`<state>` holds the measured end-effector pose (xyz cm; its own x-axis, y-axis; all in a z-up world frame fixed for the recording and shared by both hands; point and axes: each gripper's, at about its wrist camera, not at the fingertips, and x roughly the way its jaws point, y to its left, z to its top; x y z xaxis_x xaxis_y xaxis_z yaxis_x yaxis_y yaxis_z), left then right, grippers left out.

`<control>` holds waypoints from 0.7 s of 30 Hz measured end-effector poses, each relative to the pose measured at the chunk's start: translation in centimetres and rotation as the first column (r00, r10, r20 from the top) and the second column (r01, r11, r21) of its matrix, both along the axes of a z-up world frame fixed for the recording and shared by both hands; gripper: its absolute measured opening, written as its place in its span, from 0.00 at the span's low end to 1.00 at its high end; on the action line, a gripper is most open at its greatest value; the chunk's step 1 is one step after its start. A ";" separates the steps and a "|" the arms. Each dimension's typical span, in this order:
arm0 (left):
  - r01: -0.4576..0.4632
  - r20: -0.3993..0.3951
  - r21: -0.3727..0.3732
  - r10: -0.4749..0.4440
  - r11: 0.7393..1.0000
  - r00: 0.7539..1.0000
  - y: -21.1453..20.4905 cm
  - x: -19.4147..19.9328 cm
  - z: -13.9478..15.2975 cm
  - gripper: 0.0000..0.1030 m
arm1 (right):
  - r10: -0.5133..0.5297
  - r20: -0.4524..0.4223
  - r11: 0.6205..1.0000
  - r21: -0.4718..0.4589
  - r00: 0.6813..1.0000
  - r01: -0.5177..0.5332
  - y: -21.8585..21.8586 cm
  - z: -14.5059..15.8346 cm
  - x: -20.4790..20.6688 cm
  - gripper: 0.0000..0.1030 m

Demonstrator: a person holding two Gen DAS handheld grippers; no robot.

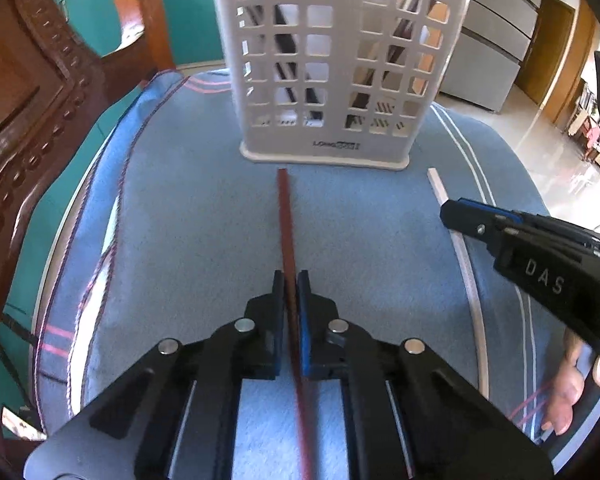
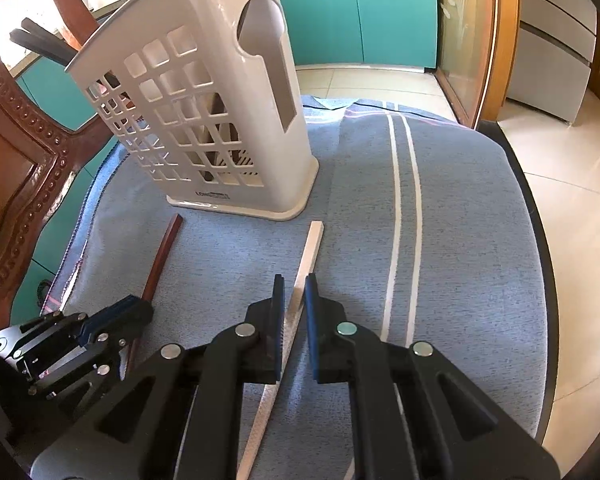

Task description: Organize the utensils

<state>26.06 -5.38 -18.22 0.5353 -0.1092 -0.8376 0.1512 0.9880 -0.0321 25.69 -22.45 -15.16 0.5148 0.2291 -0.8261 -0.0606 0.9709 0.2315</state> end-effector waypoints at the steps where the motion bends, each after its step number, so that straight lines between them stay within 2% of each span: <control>1: -0.006 -0.009 -0.004 0.006 1.000 1.000 0.3 -0.2 0.0 0.07 | 0.001 0.001 1.000 0.002 1.000 -0.001 0.0 0.1 -0.1 0.10; 3: -0.011 -0.019 -0.007 0.011 1.000 1.000 0.8 -0.7 0.0 0.07 | 0.005 0.007 1.000 0.007 1.000 -0.005 0.0 0.3 -0.2 0.14; 6: -0.015 -0.010 0.009 0.015 1.000 1.000 1.6 -1.5 0.1 0.07 | 0.018 0.009 1.000 0.007 1.000 -0.018 0.4 0.6 -0.3 0.31; 7: -0.016 -0.008 0.013 0.016 1.000 1.000 1.7 -1.8 0.1 0.07 | 0.025 0.007 1.000 0.004 1.000 -0.025 0.7 0.6 -0.3 0.33; 12: -0.024 -0.002 0.019 0.024 1.000 1.000 2.4 -2.2 0.2 0.07 | 0.064 -0.013 0.996 -0.059 0.998 -0.064 2.3 -0.1 -0.5 0.34; 14: -0.033 -0.001 0.018 0.033 0.999 0.999 2.7 -2.1 0.2 0.07 | 0.079 -0.007 0.994 -0.077 0.997 -0.080 2.8 -0.1 -0.7 0.21; 15: -0.036 -0.001 0.016 0.036 0.999 0.999 2.9 -2.2 0.1 0.07 | 0.086 -0.011 0.994 -0.070 0.996 -0.086 3.0 -0.1 -0.7 0.09; 20: -0.043 0.020 0.017 0.043 0.999 0.999 3.1 -2.1 0.9 0.07 | 0.132 -0.022 0.991 -0.034 0.991 -0.133 3.5 -0.1 -1.0 0.08; 21: -0.044 0.025 0.016 0.043 0.999 0.999 3.1 -1.9 1.1 0.10 | 0.128 -0.018 0.991 -0.029 0.992 -0.128 3.5 0.0 -1.1 0.08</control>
